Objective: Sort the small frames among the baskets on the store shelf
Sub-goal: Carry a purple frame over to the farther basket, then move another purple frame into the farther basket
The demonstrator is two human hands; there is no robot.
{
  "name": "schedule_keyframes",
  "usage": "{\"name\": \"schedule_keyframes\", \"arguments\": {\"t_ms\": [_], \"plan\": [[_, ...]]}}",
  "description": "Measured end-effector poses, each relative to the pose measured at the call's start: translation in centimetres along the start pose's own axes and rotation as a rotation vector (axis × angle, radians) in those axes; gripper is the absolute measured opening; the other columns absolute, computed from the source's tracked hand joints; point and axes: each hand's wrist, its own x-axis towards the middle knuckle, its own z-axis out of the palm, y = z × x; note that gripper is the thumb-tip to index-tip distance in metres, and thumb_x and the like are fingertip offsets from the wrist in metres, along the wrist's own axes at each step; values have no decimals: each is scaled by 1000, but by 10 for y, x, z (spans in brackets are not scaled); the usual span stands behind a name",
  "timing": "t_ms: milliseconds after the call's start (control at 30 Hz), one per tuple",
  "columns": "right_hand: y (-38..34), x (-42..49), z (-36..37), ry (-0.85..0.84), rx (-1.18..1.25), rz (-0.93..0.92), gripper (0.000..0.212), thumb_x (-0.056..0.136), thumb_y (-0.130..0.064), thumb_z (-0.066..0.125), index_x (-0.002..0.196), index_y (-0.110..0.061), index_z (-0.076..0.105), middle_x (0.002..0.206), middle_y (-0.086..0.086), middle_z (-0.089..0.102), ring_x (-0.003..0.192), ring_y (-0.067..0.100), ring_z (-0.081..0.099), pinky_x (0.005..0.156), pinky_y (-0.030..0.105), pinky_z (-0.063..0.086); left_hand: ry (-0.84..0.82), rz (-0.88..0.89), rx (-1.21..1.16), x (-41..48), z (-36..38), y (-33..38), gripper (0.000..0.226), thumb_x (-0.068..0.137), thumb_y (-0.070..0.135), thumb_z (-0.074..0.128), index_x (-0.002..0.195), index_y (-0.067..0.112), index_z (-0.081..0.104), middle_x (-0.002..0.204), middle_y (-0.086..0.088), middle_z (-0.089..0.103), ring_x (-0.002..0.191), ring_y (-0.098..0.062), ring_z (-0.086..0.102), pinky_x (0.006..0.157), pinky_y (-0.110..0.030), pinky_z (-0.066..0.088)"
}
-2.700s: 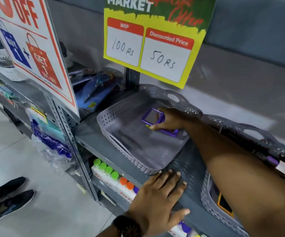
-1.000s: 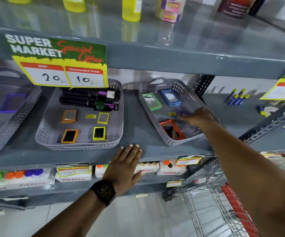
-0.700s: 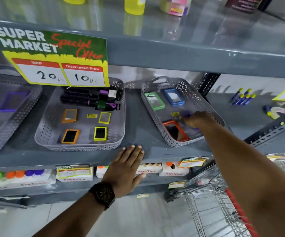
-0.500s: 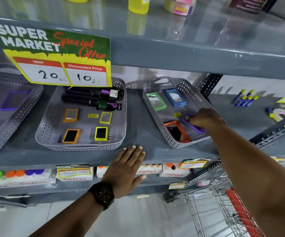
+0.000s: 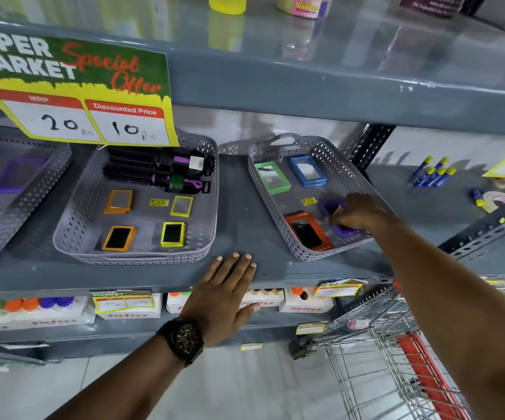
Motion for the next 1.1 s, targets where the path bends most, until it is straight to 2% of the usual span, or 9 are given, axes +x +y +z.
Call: {"name": "schedule_keyframes", "arguments": {"t_ms": [133, 267, 367, 467, 567, 667, 767, 867, 1100], "plan": [[-3, -6, -5, 61, 46, -51, 66, 63, -81, 62, 86, -20, 62, 81, 5, 68, 74, 20, 62, 66, 28, 43, -27, 8, -7, -4, -3, -3, 74, 97, 59, 37, 153, 11, 30, 161, -8, 29, 148, -29, 26, 117, -50, 23], [-28, -24, -18, 171, 199, -201, 70, 83, -58, 66, 136, -16, 47, 128, 15, 61, 108, 31, 62, 84, 28, 44, -59, -15, -25, -32, -10, -17, 74, 98, 60, 34, 154, 13, 27, 162, -5, 27, 149, -26, 22, 117, -47, 18], [-63, -41, -27, 330, 209, -423, 72, 87, -50, 66, 147, -20, 38, 148, 11, 47, 131, 32, 48, 104, 33, 39, -64, -75, -1, -66, -19, -37, 73, 99, 60, 31, 155, 13, 26, 162, -5, 26, 150, -25, 22, 117, -46, 17], [-111, -48, -27, 435, 275, -589, 71, 83, -42, 72, 143, -11, 47, 145, 14, 51, 131, 32, 49, 107, 31, 35, -55, -110, -6, -102, -28, -60, 68, 101, 57, 32, 153, 14, 32, 161, -5, 29, 148, -27, 27, 116, -49, 22], [-171, -53, -21, 441, 340, -749, 73, 82, -51, 68, 142, -14, 46, 143, 13, 53, 132, 28, 49, 109, 34, 37, -18, -156, -19, -136, -37, -91, 54, 101, 50, 38, 148, 23, 41, 161, -4, 29, 145, -29, 33, 117, -51, 23], [-235, -61, -13, 411, 374, -865, 62, 84, -49, 70, 133, -14, 54, 133, 12, 61, 126, 26, 52, 105, 25, 37, -33, -192, -21, -165, -48, -121, 51, 99, 42, 44, 149, 35, 34, 160, -3, 32, 144, -29, 35, 115, -53, 30], [-302, -72, -1, 340, 317, -874, 65, 82, -71, 58, 124, -22, 59, 121, 13, 68, 115, 29, 61, 95, 41, 51, -8, -235, -16, -183, -60, -143, 59, 97, 41, 47, 151, 35, 25, 153, -5, 44, 140, -29, 40, 112, -54, 35], [-369, -84, 15, 283, 349, -1099, 74, 85, -59, 62, 146, -24, 41, 146, 8, 51, 135, 24, 47, 111, 42, 40, 15, -258, 32, -194, -61, -166, 51, 96, 43, 48, 145, 31, 41, 149, -6, 49, 139, -31, 42, 113, -57, 31], [-495, -91, 33, 246, 241, -1229, 72, 82, -42, 76, 143, -14, 48, 142, 9, 56, 129, 22, 52, 108, 23, 32, 49, -485, 13, -198, -53, -222, 57, 94, 49, 43, 139, 16, 55, 146, -8, 52, 133, -32, 49, 113, -46, 36]]}}
